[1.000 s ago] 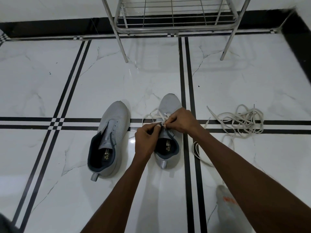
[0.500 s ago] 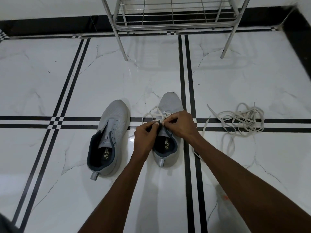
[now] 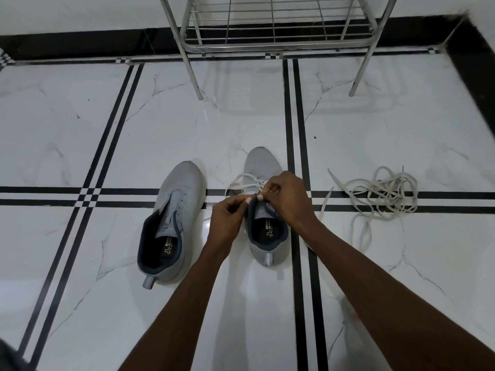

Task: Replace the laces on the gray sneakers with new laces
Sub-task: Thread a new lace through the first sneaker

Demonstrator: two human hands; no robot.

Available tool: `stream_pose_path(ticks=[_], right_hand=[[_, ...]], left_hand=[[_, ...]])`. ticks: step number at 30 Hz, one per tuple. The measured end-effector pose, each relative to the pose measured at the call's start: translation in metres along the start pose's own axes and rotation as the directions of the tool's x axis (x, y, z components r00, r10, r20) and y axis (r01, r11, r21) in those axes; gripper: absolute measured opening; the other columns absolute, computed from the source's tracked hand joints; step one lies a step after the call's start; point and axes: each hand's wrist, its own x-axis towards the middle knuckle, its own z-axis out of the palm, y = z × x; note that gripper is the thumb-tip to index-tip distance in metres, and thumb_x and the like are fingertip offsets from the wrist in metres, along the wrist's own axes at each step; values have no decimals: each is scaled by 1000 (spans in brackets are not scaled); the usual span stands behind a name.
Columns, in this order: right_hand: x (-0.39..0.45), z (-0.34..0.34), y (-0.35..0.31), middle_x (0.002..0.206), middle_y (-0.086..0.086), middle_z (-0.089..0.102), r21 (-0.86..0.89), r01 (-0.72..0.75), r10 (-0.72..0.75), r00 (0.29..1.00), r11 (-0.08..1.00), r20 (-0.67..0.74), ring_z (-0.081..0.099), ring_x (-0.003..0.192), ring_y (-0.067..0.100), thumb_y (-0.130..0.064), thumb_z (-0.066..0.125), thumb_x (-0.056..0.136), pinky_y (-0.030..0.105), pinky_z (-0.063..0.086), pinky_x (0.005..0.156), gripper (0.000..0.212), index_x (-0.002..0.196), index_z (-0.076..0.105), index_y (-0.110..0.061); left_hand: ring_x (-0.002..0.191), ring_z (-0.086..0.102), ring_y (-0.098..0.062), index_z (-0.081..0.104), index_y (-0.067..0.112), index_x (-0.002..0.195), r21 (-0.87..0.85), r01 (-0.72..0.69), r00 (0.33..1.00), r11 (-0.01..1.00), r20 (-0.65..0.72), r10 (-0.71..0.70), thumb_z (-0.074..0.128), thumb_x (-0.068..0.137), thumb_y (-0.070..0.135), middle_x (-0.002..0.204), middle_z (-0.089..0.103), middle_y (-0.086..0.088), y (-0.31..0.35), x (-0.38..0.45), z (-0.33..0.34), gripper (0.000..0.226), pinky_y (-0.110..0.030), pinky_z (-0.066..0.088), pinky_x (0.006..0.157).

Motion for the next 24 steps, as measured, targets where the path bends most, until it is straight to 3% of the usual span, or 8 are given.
stream_pose_path(ticks=[3, 6, 10, 12, 16, 19, 22, 24], right_hand=[[-7, 0, -3, 90, 3, 60, -57, 2, -4, 1000, 998, -26, 53, 75, 9, -18, 77, 83, 11, 39, 62, 10, 78, 77, -10], [-11, -6, -7, 77, 2, 69, -42, 53, -53, 999, 998, 13, 55, 63, 3, -18, 73, 88, 8, 43, 63, 15, 79, 79, -7], [-15, -9, -8, 67, -1, 72, 59, -31, 31, 999, 998, -9, 65, 62, 10, -41, 72, 88, 22, 51, 63, 33, 73, 78, -12], [-17, -9, -10, 62, 1, 70, 38, -88, 86, 995, 995, 54, 61, 56, 11, -47, 70, 88, 17, 44, 54, 40, 70, 77, -13], [-14, -8, -12, 62, 13, 66, 72, -240, 228, 963, 968, 143, 53, 54, 13, -35, 74, 83, 26, 41, 55, 36, 70, 74, -2], [-16, -6, -8, 73, 15, 72, 157, -335, 310, 936, 929, 165, 58, 62, 14, -25, 72, 81, 27, 47, 61, 23, 74, 76, -4], [-18, -7, -7, 82, 8, 75, 218, -369, 330, 923, 903, 196, 63, 70, 11, -21, 71, 85, 25, 51, 65, 15, 80, 79, -10], [-18, -6, -6, 83, 2, 75, 229, -361, 315, 924, 904, 214, 63, 71, 8, -21, 70, 87, 23, 51, 66, 13, 84, 79, -13]], left_hand=[[99, 72, -13, 77, 12, 108, 39, 12, 999, 999, -33, -11, 69, 96, 15, 103, 78, 0, 4, 2, 2, 14, -22, 56, 85], [93, 72, -10, 76, 12, 105, 207, -26, 996, 978, -75, 43, 68, 97, 17, 99, 77, 2, 5, 5, 7, 13, -25, 58, 85], [88, 71, -11, 73, 10, 103, 340, -108, 976, 934, -144, 165, 66, 98, 24, 95, 75, 0, 5, 2, 15, 17, -28, 59, 80], [87, 70, -10, 72, 10, 102, 346, -137, 970, 928, -143, 196, 64, 99, 25, 94, 75, 0, 5, 0, 17, 17, -25, 59, 78], [88, 69, -9, 70, 10, 102, 347, -172, 970, 922, -106, 220, 63, 100, 22, 95, 73, 0, 5, -3, 16, 14, -16, 55, 77], [82, 65, -9, 67, 9, 100, 307, -76, 971, 949, -196, 141, 59, 101, 22, 90, 70, 1, 6, -5, 15, 16, -11, 48, 67], [75, 63, -25, 64, 5, 92, 270, 72, 918, 960, -395, 42, 54, 100, 27, 77, 62, 2, -5, -1, 3, 25, -27, 43, 62], [80, 66, -28, 66, 6, 90, 306, 78, 885, 949, -459, 75, 57, 95, 21, 76, 61, 4, -7, -1, -5, 19, -32, 48, 64]])
